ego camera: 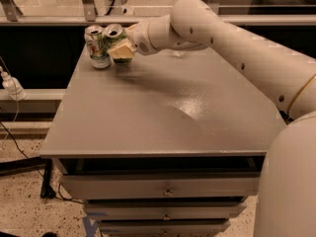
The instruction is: Move green can near 7up can
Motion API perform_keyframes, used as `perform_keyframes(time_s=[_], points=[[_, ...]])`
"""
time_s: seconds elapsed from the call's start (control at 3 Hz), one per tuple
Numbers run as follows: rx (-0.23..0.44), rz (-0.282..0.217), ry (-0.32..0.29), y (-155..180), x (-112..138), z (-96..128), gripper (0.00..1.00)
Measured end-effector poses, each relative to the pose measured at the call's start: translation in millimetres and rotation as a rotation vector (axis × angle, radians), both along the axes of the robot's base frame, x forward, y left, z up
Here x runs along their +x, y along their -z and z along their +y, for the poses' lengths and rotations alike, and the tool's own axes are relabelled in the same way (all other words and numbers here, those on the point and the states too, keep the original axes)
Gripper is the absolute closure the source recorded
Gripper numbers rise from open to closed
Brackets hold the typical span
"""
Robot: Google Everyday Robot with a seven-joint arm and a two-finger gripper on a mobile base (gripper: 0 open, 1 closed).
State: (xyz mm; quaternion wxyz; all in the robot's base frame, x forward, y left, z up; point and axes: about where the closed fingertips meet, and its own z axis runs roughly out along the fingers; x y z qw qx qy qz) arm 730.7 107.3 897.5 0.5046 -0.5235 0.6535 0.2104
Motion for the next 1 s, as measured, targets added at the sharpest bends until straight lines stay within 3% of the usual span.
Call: perform_keyframes(time_s=[0.33, 0.67, 1.0], points=[[-0.001, -0.004, 0.005, 0.9, 3.9, -2.1, 0.00], [0.000, -0.002, 0.007, 2.1, 1.5, -4.5, 0.00], [0.038, -0.003, 0.020, -1.3, -7.2, -25.5, 0.00]])
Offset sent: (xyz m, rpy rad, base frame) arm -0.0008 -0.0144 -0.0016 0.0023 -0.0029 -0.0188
